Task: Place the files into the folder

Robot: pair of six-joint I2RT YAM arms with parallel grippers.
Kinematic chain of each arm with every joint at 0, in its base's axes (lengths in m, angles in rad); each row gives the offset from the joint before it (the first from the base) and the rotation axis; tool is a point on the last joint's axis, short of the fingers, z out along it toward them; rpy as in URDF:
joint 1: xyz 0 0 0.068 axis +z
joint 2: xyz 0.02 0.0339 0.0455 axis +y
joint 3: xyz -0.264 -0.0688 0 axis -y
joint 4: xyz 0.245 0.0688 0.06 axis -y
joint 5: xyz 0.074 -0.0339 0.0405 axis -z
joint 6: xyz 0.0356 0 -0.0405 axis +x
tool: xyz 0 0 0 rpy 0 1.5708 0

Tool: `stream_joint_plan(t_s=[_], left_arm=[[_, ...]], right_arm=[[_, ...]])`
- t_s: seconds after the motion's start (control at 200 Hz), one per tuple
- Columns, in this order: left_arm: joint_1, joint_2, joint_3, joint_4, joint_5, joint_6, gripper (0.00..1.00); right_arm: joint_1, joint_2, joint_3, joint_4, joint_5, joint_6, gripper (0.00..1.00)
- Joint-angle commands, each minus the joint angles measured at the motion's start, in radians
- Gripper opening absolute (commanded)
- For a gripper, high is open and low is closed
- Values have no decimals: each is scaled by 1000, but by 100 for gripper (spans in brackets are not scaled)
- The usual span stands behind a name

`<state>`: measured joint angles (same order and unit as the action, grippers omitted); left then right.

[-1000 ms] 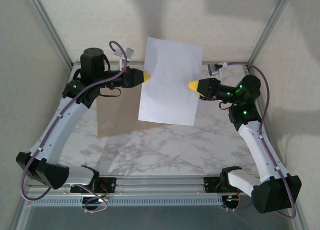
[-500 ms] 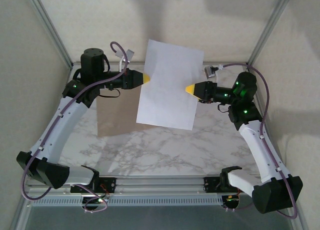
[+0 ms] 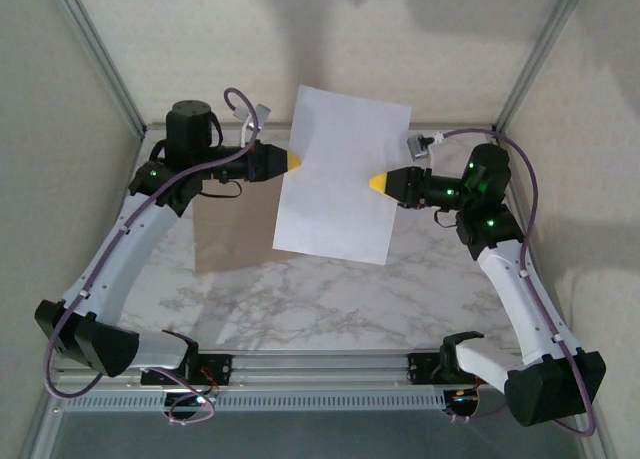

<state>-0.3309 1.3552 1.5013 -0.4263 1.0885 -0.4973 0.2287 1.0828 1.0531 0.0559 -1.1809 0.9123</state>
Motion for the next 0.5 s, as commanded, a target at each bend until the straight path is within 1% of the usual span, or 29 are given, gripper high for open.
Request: stream_joint_plan(t_s=[0.0,0.35,0.496], left_arm=[[9,-30,-15,28,8,-6,0],[10,-56,-27,33,-20,-7,0],[10,-66,-38,45,-18,-19,0]], right_arm=[[14,-30,12,-5,3,-31,44],[23,-49,2,-22,20,-54,35],[28,-56,1,-27,23,-61,27]])
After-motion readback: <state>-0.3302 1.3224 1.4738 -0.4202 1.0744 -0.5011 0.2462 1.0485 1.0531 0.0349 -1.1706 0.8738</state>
